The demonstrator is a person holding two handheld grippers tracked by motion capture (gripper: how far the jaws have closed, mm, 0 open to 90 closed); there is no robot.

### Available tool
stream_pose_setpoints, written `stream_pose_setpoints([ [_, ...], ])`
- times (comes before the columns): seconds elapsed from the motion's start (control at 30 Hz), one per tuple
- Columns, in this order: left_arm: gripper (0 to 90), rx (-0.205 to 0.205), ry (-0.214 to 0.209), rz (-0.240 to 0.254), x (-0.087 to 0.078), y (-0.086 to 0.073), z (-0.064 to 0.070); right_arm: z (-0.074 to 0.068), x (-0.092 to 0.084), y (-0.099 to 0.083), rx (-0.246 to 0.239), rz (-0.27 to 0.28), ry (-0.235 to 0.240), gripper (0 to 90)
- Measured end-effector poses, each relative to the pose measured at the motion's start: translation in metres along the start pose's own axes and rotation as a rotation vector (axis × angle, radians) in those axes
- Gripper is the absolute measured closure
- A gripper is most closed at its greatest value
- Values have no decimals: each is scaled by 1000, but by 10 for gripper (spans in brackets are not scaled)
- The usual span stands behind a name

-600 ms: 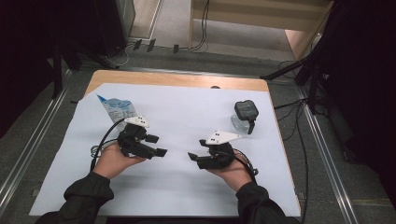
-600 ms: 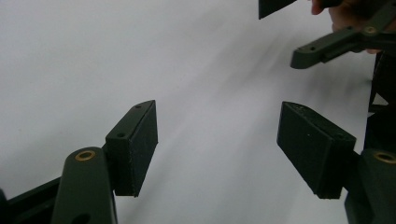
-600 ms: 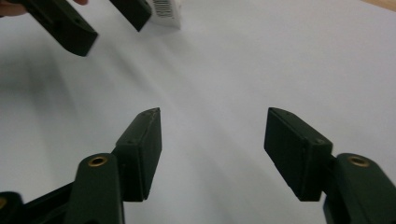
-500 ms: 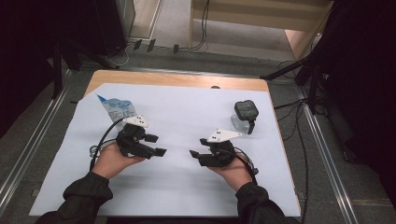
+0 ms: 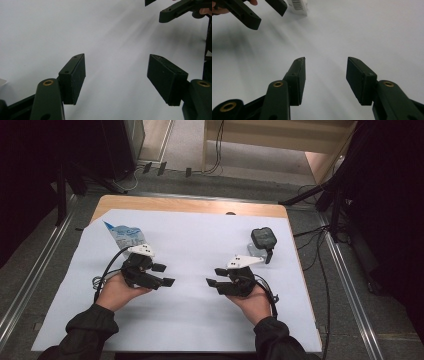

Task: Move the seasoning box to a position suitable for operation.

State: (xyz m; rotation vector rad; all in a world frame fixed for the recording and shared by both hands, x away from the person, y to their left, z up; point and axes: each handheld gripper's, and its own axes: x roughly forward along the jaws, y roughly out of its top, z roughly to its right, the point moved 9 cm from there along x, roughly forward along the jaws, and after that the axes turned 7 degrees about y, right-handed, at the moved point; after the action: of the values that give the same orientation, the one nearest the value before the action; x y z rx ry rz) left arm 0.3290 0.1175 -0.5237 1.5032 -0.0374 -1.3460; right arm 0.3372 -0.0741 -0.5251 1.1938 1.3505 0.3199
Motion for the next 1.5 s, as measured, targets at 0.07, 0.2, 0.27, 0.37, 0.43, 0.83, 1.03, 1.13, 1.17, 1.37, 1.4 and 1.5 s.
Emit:
stream_pose_setpoints([
  [0.07,322,-2,1,3,0,0,0,1,0,0,2,3,-3,516],
  [0.2,321,-14,-24,13,-2,2,2,3,-1,1,19,6,-5,498],
  [0.27,321,-14,-27,18,-3,2,2,5,-3,2,17,15,-13,485],
  [0.37,321,-13,-25,11,-3,1,2,6,-4,1,19,14,-15,484],
  [0.43,322,-13,-23,11,-3,1,1,6,-4,2,35,19,-9,509],
  [0.83,304,-38,-37,44,-7,4,0,8,-6,2,22,23,-15,519],
  [1.03,274,-46,-49,52,-9,5,1,11,-8,2,28,26,-20,505],
  [1.13,277,-45,-49,51,-10,5,1,14,-11,4,33,36,-32,491],
  [1.17,289,-45,-49,51,-10,5,1,14,-11,4,33,36,-32,491],
  [1.37,304,-33,-38,54,-11,6,2,19,-19,5,47,44,-45,498],
  [1.4,304,-30,-40,55,-11,6,2,20,-20,5,52,46,-47,496],
  [1.5,303,-36,-47,53,-12,6,3,25,-23,5,56,52,-57,485],
])
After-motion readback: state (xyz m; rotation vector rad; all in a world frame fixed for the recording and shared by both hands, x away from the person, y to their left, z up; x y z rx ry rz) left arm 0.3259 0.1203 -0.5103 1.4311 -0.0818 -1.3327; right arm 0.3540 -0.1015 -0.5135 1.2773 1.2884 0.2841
